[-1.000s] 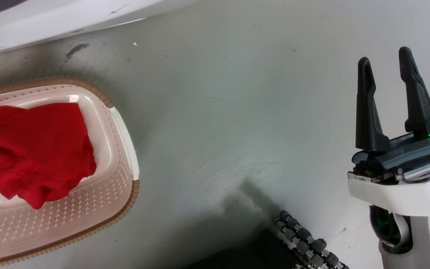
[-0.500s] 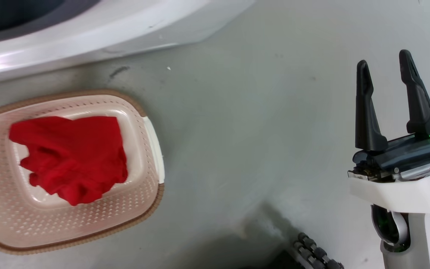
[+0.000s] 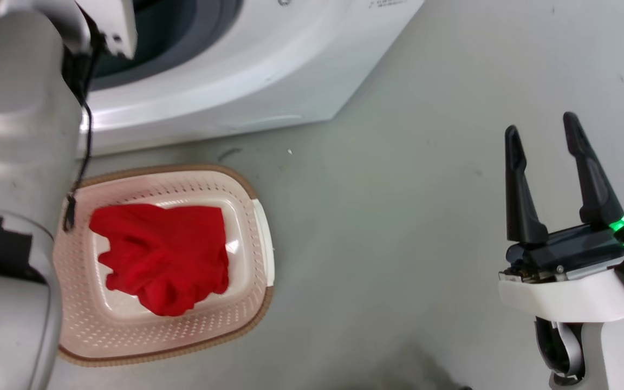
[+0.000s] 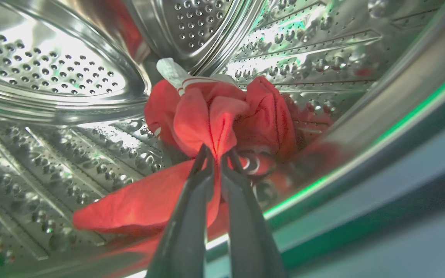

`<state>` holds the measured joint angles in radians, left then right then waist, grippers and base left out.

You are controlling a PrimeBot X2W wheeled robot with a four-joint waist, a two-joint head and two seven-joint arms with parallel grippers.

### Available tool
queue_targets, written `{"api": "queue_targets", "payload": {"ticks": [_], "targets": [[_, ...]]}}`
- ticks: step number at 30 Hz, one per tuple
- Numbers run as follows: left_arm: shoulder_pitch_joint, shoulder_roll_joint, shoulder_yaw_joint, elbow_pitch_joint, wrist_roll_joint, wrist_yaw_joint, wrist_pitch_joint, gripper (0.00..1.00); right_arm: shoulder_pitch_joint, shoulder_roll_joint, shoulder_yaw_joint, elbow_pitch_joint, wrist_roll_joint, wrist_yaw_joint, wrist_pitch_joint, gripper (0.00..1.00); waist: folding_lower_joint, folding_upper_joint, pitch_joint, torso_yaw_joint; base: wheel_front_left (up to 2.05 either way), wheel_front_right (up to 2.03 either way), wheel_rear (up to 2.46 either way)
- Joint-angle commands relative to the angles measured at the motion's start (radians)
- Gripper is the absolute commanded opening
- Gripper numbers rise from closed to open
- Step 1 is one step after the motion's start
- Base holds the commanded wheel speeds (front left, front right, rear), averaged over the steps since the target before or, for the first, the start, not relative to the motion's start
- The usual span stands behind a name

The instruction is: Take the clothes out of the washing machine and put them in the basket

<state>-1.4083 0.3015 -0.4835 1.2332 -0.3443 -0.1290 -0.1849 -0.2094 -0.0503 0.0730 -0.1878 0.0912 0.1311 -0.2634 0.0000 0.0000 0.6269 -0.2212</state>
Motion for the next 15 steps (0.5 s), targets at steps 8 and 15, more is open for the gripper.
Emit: {"api": "queue_targets", "payload": {"ticks": [8,15], "targets": [[0.218,-0.006,-0.059,-0.061,-0.089,-0.001,-0.062,0.00,0.058,0.000,-0.004,0.026,-0.023,-0.001,-0.002,1.00,0.0000,0.0000,-0.158,0.044,0.00,0.00,0.00],[0.383,0.010,-0.088,-0.156,-0.152,-0.001,-0.080,0.00,0.122,0.000,-0.010,0.046,-0.034,-0.001,-0.002,1.00,0.0000,0.0000,-0.271,0.062,0.00,0.00,0.00]]}}
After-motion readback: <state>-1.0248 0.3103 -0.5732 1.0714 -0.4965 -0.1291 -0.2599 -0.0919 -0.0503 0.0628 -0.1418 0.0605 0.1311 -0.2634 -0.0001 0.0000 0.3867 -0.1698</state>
